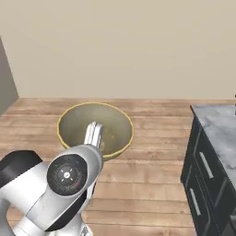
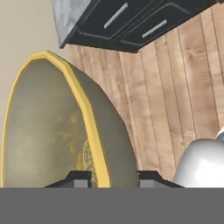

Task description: Take the smaller bowl and place it next to the appetizer plate on the dining counter , and place the larger bowl next to the plate with cooked food.

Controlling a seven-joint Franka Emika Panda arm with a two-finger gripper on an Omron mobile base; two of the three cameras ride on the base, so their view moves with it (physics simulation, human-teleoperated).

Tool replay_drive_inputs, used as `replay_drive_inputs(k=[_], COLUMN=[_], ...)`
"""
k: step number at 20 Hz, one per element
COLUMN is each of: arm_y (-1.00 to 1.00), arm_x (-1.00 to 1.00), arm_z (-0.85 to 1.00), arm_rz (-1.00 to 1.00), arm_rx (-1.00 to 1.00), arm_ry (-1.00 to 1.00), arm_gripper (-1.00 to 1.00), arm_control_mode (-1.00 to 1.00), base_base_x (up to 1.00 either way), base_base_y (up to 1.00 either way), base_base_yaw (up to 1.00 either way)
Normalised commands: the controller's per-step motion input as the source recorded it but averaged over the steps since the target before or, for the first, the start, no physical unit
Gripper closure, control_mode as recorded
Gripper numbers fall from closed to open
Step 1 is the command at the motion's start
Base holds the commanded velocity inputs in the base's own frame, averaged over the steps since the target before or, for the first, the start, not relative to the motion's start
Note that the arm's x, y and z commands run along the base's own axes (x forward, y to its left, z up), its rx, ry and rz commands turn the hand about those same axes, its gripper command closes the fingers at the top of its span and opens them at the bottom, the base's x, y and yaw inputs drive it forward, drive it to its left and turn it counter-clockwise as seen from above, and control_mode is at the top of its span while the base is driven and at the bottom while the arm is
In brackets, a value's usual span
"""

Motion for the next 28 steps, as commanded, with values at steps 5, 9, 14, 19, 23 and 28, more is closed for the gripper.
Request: replay_drive_inputs(k=[5,9,14,19,23,28], arm_y=[0.00,0.00,0.00,0.00,0.00,0.00], arm_x=[0.00,0.00,0.00,0.00,0.00,0.00], arm_z=[0.00,0.00,0.00,0.00,0.00,0.00], arm_rz=[0.00,0.00,0.00,0.00,0.00,0.00], arm_rx=[0.00,0.00,0.00,0.00,0.00,0.00], arm_ry=[0.00,0.00,0.00,0.00,0.00,0.00], arm_gripper=[1.00,1.00,1.00,1.00,1.00,1.00], arm_control_mode=[1.00,1.00,1.00,1.00,1.00,1.00], base_base_x=[0.00,0.17,0.58,0.87,0.93,0.61], base_base_y=[0.00,0.06,0.83,0.21,-0.05,0.88], base_base_yaw=[-1.00,-0.86,-0.57,-0.29,-0.13,-0.05])
